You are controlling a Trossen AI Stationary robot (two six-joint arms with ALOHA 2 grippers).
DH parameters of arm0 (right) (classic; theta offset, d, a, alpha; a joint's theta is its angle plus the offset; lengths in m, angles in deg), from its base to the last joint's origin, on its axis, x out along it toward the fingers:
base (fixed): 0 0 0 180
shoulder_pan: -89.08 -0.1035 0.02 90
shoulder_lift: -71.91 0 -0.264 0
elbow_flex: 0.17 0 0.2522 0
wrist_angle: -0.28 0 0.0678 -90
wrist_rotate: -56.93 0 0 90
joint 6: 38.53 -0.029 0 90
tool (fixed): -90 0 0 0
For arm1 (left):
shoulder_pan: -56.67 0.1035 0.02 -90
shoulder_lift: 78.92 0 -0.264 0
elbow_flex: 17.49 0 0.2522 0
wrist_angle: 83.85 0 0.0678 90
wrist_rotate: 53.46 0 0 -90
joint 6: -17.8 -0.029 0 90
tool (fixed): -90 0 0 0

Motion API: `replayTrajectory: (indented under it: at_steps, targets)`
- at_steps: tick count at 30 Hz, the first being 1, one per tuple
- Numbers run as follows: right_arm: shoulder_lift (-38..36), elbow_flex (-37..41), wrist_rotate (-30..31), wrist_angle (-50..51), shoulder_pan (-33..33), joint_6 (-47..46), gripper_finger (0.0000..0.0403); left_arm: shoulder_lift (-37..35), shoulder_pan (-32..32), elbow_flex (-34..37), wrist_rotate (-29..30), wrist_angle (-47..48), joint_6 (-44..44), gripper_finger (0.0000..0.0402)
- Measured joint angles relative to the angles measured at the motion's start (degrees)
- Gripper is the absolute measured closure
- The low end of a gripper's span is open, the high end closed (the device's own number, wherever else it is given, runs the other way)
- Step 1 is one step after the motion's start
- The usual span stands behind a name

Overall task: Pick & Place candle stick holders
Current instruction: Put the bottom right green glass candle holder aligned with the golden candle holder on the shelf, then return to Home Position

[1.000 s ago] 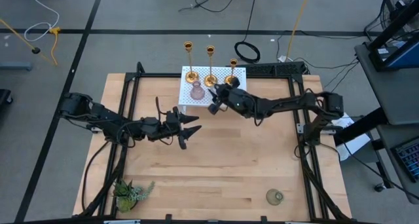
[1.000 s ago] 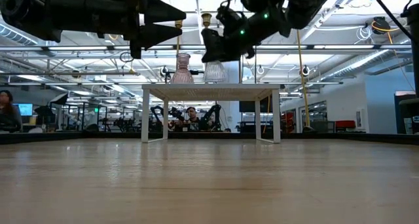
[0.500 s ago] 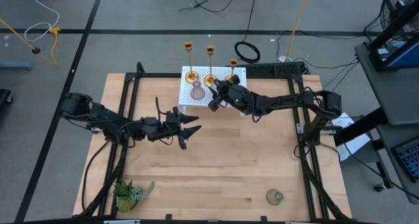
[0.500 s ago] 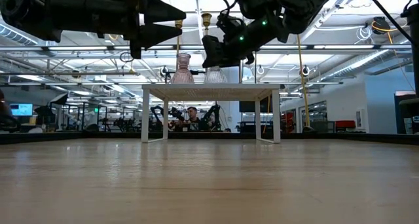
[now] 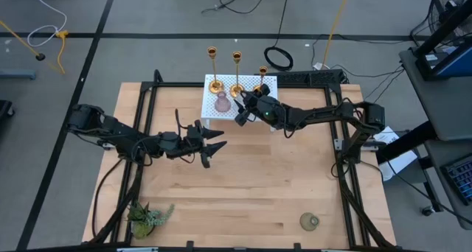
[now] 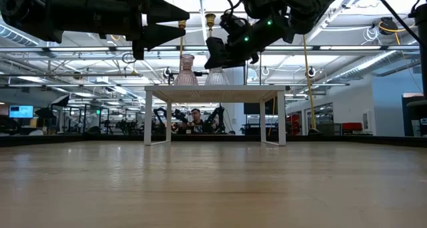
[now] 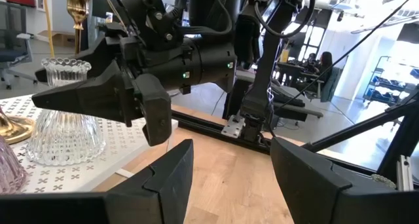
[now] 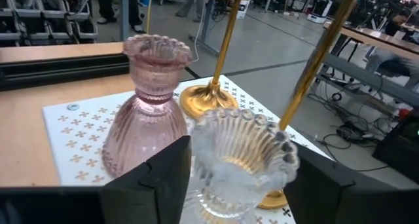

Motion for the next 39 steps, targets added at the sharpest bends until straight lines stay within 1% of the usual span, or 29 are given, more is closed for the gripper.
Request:
replayTrajectory:
  at_steps: [9, 11, 13, 15, 17, 24, 27, 31, 34, 35, 37, 39]
  targets:
    - [-1.1, 0.1, 0.3, 1.0, -2.6, 2.8, 0.0194, 0.0, -0.3, 0.0, 0.0, 0.0, 0.0, 0.0192]
    - [-2.0, 0.1, 2.8, 1.8, -3.6, 3.7, 0.0193, 0.0, -0.5, 0.0, 0.0, 0.0, 0.0, 0.0192]
    - [-3.3, 0.1, 7.0, 3.9, -4.8, 5.0, 0.0193, 0.0, -0.8, 0.0, 0.0, 0.1, 0.0, 0.0192]
    - [-5.2, 0.1, 10.5, 6.6, -6.1, 6.1, 0.0194, 0.0, -1.1, 0.0, 0.0, 0.2, -0.2, 0.0192]
    - [-7.5, 0.1, 12.2, 10.1, -7.6, 6.3, 0.0195, 0.0, -1.4, 0.0, 0.0, 0.2, -0.6, 0.0192]
    - [-15.3, 0.1, 11.8, 22.7, -13.9, 1.5, 0.0195, 0.0, -1.7, 0.0, -0.1, 0.2, -1.6, 0.0192]
    - [-18.5, 0.1, 11.8, 30.0, -17.3, 0.0, 0.0195, 0.0, -1.7, 0.0, -0.1, 0.1, -1.6, 0.0192]
    - [-22.2, 0.1, 11.7, 40.6, -22.7, -6.0, 0.0202, 0.0, -1.7, 0.0, 0.0, 0.1, -1.9, 0.0192]
    - [-24.3, 0.1, 11.2, 48.9, -27.2, -13.1, 0.0210, 0.0, -1.7, 0.0, -0.1, 0.2, -2.0, 0.0192]
    - [-24.9, 0.1, 9.8, 51.4, -28.7, -15.3, 0.0213, 0.0, -1.7, 0.0, 0.0, 0.1, -2.0, 0.0192]
    - [-26.0, 0.1, 5.1, 55.9, -31.5, -20.1, 0.0218, 0.0, -1.7, 0.0, 0.0, 0.1, -1.9, 0.0192]
    - [-26.6, 0.1, -1.7, 59.3, -34.4, -24.8, 0.0221, 0.0, -1.7, 0.0, 0.0, 0.1, -2.0, 0.0192]
